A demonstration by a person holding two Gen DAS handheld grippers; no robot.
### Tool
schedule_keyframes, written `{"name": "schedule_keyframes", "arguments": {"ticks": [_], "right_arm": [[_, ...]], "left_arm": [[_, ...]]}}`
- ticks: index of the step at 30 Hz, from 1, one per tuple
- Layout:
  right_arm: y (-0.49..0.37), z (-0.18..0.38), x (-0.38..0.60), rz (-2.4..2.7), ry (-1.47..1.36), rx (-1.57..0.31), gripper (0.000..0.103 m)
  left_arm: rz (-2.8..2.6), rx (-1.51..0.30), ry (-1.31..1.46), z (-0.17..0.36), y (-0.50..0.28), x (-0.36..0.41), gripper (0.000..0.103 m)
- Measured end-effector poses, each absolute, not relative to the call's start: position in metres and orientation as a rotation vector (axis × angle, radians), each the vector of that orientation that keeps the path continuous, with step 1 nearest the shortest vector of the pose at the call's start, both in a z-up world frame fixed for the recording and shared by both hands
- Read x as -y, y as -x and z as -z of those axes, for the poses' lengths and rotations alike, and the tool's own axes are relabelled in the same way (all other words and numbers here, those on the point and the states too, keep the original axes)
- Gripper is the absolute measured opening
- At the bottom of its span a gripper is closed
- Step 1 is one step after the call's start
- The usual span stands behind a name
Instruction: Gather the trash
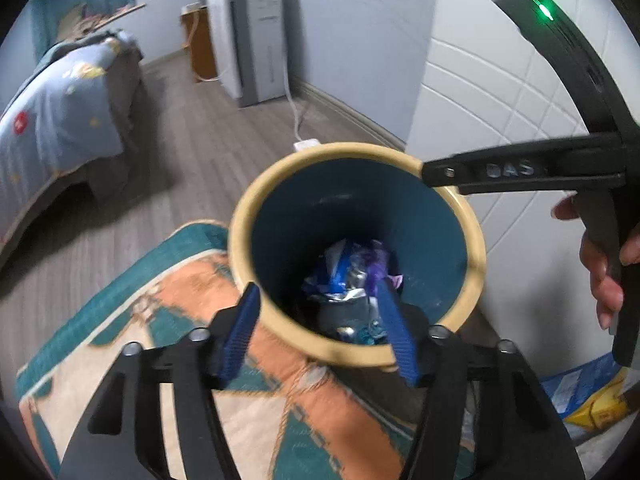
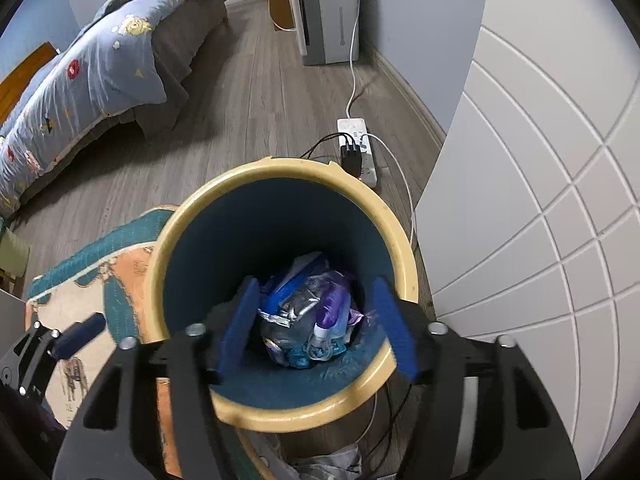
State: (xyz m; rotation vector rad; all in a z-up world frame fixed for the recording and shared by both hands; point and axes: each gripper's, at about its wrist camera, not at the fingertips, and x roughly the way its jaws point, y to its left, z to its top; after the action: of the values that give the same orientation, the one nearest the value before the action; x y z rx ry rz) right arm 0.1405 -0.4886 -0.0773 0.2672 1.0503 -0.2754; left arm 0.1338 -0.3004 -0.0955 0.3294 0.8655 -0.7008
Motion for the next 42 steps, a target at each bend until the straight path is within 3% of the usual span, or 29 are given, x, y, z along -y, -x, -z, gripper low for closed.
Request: {"name": "schedule_keyframes", "arguments": {"ticks": [2, 4, 7, 19, 26, 42], "right_arm": [[-0.135, 0.069, 0.484, 0.267, -0.271, -1.040, 0.088], [-0.128, 0.057, 0.475, 0.261, -0.253, -1.025, 0.097], [-0.118, 0.041, 0.462, 0.264, -0.219, -1.003, 0.097], [-0.046, 0.008, 0.432, 0.291, -0.201, -0.961, 0.097], [-0.016, -0.009, 0.416, 0.379, -0.039, -0.874, 0.097], [-0.021, -0.009, 0.391, 0.289, -0.037, -0.856, 0.097]], "left_arm": [[0.677, -0.848, -0.316, 0.084, -0.132, 0.289, 0.080], [0.658, -0.820, -0.300, 0.069, -0.128, 0.275, 0.092], [0.632, -0.797, -0.257, 0.046, -0.121, 0.258, 0.098], [0.533, -0.660, -0.324, -0.008, -0.066, 0.229, 0.098], [0.532, -0.659, -0.311, -0.012, -0.043, 0.224, 0.098], [0.555, -0.667, -0.328, -0.005, -0.056, 0.225, 0.098]]}}
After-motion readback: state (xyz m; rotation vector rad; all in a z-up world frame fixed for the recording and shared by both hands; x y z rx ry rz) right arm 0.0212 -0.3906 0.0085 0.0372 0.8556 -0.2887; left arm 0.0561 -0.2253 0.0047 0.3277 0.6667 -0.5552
